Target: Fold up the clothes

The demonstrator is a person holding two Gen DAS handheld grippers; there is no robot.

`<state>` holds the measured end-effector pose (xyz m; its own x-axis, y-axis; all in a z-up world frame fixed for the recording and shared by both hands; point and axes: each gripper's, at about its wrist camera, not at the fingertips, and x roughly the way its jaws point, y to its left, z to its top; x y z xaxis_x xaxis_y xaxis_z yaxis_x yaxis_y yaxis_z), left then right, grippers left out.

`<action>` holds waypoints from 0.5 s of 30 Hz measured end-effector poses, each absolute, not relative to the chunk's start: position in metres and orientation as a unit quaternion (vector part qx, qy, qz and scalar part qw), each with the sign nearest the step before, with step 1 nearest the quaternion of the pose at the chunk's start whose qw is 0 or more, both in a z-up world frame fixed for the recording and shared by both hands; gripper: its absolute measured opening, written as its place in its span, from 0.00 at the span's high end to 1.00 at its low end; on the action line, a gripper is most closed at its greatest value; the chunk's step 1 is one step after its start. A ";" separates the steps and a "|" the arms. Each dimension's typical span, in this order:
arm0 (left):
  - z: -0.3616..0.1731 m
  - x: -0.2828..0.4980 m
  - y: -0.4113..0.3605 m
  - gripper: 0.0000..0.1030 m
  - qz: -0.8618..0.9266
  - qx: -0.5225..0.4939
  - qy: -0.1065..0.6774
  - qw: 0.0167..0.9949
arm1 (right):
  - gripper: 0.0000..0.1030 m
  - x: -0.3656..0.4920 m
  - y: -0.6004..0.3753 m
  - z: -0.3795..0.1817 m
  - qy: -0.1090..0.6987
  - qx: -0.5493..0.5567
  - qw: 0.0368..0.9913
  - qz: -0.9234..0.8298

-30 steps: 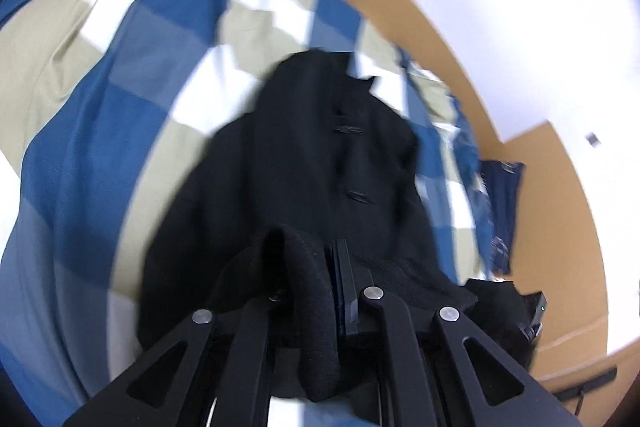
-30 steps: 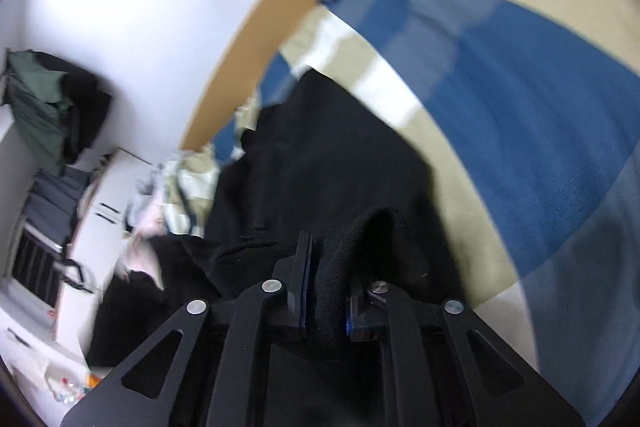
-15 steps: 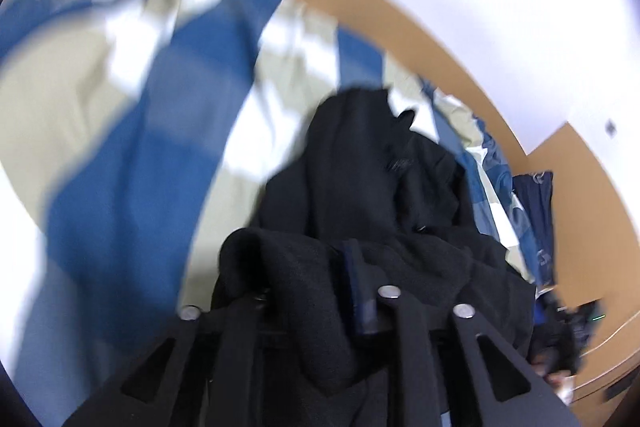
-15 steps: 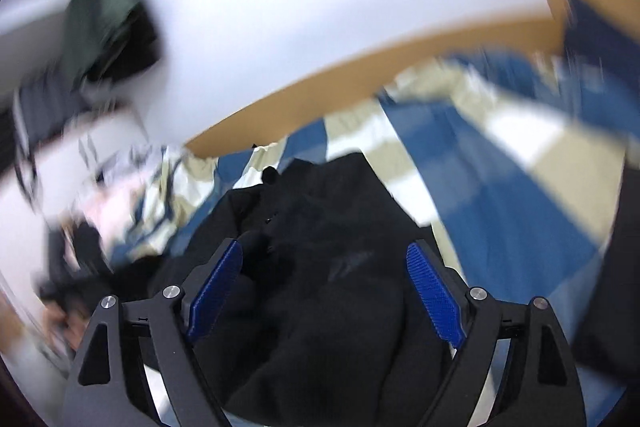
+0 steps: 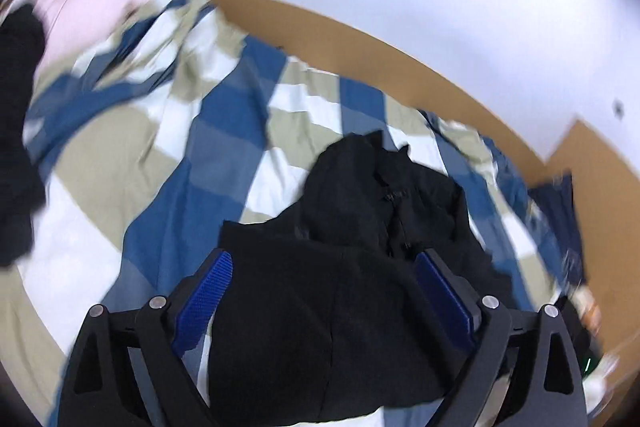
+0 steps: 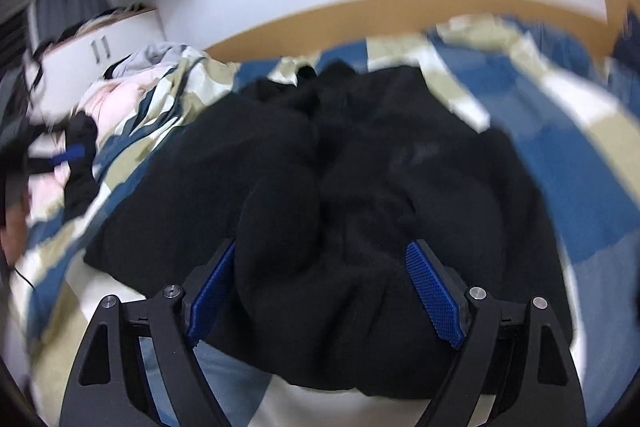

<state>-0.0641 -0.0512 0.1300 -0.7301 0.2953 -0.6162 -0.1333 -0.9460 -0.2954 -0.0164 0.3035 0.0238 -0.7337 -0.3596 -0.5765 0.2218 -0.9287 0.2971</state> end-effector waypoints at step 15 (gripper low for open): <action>0.030 -0.056 0.024 0.02 0.925 -0.376 0.035 0.047 | 0.22 -0.006 0.399 0.018 -0.154 0.335 -0.100 -0.924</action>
<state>-0.0561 0.0240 0.0305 -0.7126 0.0615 -0.6989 -0.1138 -0.9931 0.0286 -0.0065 0.3992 0.0180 -0.7549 0.0817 -0.6507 -0.2880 -0.9327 0.2170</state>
